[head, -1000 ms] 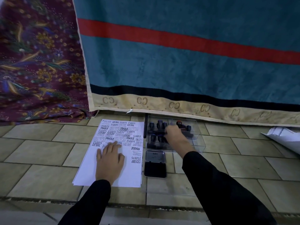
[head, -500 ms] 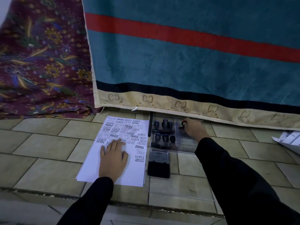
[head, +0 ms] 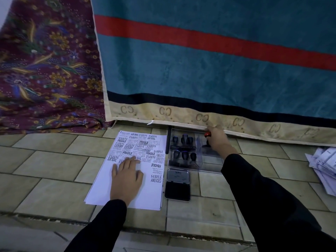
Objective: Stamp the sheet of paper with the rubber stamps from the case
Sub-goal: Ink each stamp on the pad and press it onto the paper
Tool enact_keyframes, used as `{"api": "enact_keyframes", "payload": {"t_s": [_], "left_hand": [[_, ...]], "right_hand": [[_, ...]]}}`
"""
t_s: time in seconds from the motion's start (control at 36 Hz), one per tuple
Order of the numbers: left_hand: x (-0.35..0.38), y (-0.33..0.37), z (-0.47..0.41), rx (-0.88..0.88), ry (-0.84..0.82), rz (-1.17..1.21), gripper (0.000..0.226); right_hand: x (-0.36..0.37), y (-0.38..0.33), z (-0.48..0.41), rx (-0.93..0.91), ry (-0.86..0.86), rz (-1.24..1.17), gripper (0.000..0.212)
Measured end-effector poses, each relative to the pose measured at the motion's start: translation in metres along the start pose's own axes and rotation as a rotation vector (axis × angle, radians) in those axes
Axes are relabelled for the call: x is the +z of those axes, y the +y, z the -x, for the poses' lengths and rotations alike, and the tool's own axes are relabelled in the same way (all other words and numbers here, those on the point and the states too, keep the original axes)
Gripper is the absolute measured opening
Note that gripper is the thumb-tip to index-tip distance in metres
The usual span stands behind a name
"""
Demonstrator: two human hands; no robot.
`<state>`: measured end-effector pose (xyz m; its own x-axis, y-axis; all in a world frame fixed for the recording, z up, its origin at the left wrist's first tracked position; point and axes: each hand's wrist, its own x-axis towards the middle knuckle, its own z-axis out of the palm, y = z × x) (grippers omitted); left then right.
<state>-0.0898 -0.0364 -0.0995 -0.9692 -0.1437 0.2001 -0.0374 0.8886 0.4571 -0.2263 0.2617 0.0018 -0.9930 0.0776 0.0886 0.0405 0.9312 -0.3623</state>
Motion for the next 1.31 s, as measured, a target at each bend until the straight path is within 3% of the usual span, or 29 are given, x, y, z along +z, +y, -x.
{"api": "enact_keyframes", "payload": {"t_s": [0.14, 0.28, 0.56, 0.89, 1.06, 1.31], "left_hand": [[0.000, 0.000, 0.000, 0.001, -0.009, -0.012, 0.038], [0.000, -0.001, 0.000, 0.006, -0.008, -0.022, 0.038], [0.001, -0.001, 0.000, 0.015, -0.003, -0.019, 0.037], [-0.004, -0.001, -0.002, -0.006, -0.014, 0.058, 0.036], [-0.011, -0.005, -0.012, -0.055, -0.126, 0.157, 0.038], [-0.020, 0.000, -0.020, -0.046, -0.218, 0.034, 0.043]], "right_hand": [[-0.004, 0.004, 0.002, -0.019, -0.039, -0.024, 0.039], [-0.010, 0.008, 0.012, -0.034, -0.020, -0.074, 0.027], [-0.035, 0.000, 0.044, -0.051, 0.232, -0.352, 0.032], [0.003, -0.042, 0.146, -0.246, -0.077, -0.341, 0.028], [0.020, -0.042, 0.170, -0.306, -0.078, -0.347, 0.025], [0.029, -0.048, 0.179, -0.347, -0.082, -0.320, 0.024]]}}
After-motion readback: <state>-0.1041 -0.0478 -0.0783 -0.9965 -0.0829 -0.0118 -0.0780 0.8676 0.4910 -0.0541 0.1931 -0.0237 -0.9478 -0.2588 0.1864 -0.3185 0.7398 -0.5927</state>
